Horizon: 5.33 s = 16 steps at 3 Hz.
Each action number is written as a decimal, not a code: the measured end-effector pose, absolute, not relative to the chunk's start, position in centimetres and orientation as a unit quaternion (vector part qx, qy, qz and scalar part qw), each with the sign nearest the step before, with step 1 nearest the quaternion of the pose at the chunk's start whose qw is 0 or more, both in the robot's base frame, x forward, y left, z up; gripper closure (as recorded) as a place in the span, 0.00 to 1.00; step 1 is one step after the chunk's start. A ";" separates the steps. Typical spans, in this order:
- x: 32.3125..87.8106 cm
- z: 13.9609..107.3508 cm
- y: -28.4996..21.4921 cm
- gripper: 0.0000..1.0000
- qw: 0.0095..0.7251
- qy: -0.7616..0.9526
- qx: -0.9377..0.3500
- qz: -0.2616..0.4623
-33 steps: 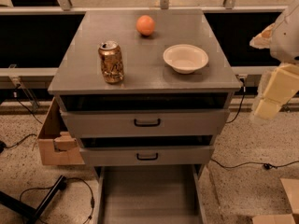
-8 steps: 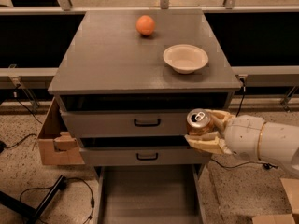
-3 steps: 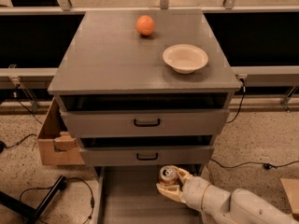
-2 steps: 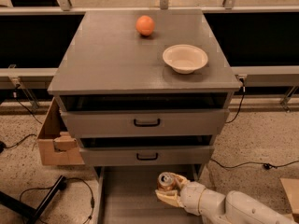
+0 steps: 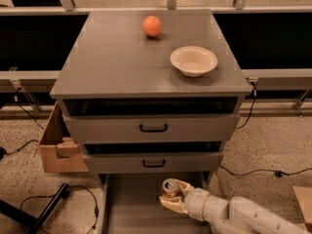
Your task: Place orange can into bottom drawer
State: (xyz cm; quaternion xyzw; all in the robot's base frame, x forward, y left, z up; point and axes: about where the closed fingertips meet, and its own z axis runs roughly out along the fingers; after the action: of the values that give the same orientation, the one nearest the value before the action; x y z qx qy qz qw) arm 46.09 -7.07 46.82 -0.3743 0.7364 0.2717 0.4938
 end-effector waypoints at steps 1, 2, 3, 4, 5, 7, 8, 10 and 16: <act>48.5 42.1 -6.2 1.00 0.491 0.728 -0.382 0.288; 51.0 36.6 -5.3 1.00 0.485 0.717 -0.407 0.292; 53.2 31.9 -3.9 1.00 0.477 0.700 -0.448 0.285; 54.5 27.6 -1.6 1.00 0.466 0.690 -0.482 0.273; 54.0 24.4 0.5 1.00 0.476 0.682 -0.492 0.256; 52.1 17.5 3.0 1.00 0.466 0.692 -0.466 0.294; 52.2 17.3 3.0 0.74 0.468 0.691 -0.465 0.295; 52.2 17.3 3.4 0.28 0.468 0.690 -0.465 0.298; 49.6 25.8 -3.0 0.00 0.493 0.702 -0.471 0.204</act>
Offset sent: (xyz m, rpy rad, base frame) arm 0.0908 0.0311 -0.1896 -0.0600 -0.0463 0.1814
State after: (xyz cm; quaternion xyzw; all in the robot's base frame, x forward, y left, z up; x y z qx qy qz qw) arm 49.65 -3.03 25.84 -0.4712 0.7021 0.2038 0.4935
